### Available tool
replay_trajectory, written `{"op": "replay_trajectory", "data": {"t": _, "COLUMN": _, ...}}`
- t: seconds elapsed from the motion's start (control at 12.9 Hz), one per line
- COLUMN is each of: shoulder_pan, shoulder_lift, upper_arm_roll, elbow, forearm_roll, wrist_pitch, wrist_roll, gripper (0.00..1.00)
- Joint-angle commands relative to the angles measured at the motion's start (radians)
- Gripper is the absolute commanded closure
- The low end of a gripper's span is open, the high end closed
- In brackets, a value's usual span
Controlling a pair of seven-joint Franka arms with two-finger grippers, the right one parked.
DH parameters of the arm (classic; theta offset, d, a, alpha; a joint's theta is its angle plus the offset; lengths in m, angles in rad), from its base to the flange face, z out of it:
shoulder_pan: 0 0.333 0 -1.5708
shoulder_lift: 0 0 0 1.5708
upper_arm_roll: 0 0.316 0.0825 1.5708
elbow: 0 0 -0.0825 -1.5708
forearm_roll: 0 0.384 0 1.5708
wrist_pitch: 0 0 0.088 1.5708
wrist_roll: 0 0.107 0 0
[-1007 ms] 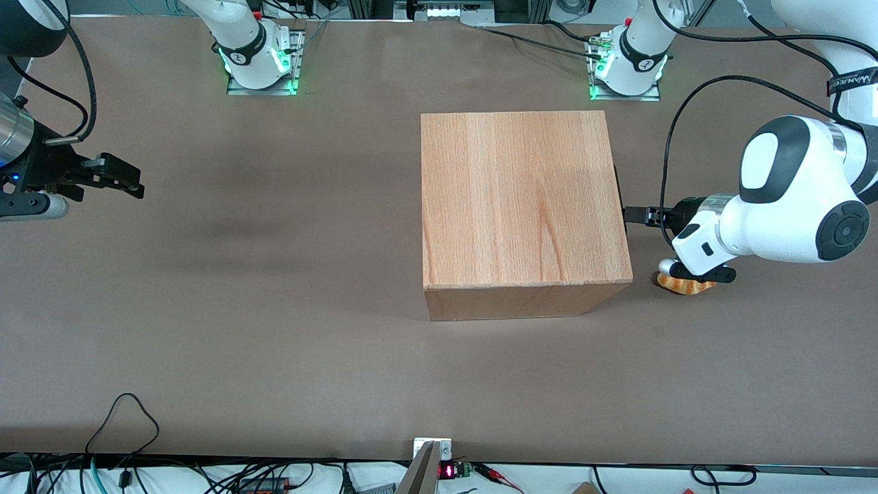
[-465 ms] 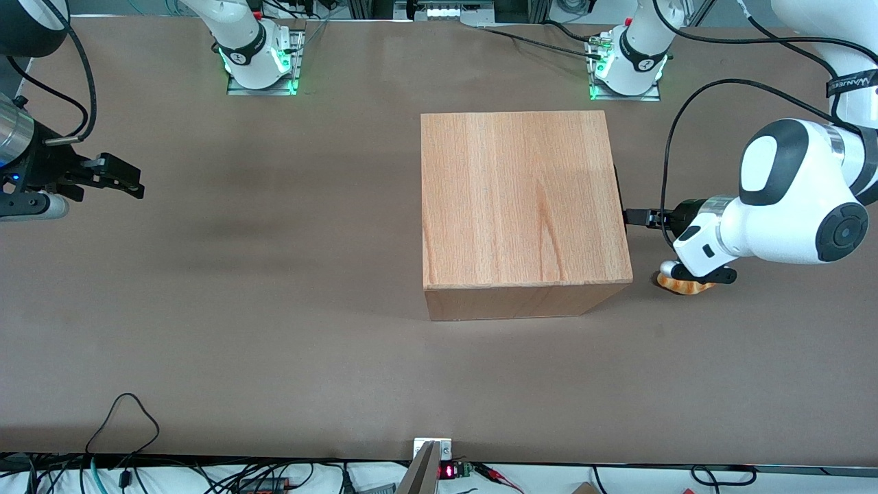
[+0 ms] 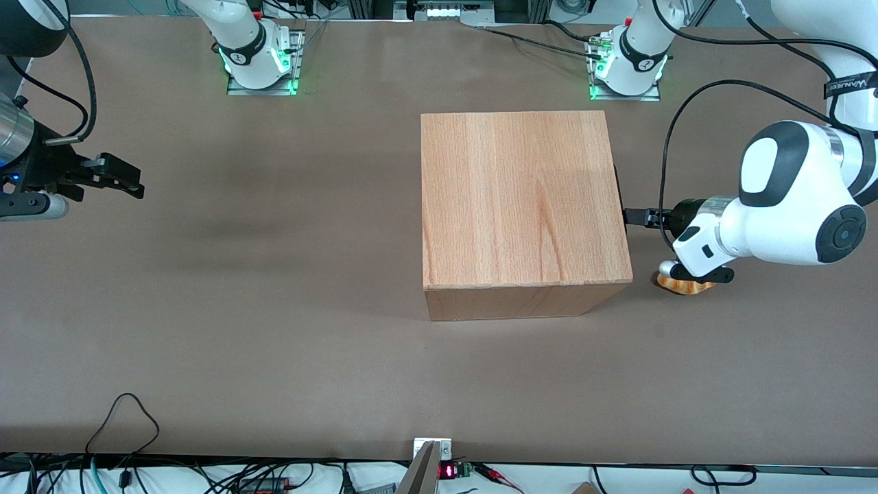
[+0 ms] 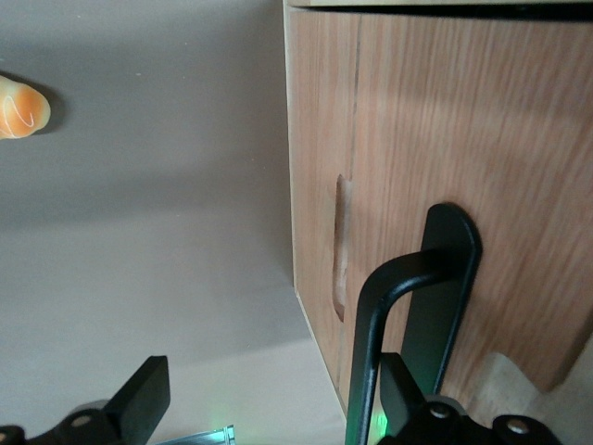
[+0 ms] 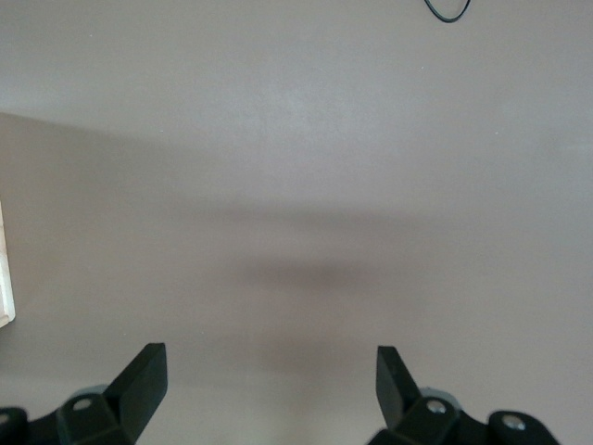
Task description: Open top drawer with left arm
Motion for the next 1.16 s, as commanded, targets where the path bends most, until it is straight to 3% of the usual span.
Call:
{"op": "replay_trajectory", "data": {"t": 0.0, "shoulder_pan": 0.008, "shoulder_lift": -0.012, "upper_arm_roll": -0.001, "elbow": -0.018, "forearm_roll": -0.035, "wrist_pitch": 0.01, "wrist_roll": 0.023, "gripper": 0.0}}
{"op": "replay_trajectory", "data": {"t": 1.08, "shoulder_pan": 0.011, "shoulder_lift": 0.0, "upper_arm_roll": 0.002, "elbow": -0.055, "forearm_roll": -0.041, "wrist_pitch": 0.053, "wrist_roll": 0.023, "gripper": 0.0}}
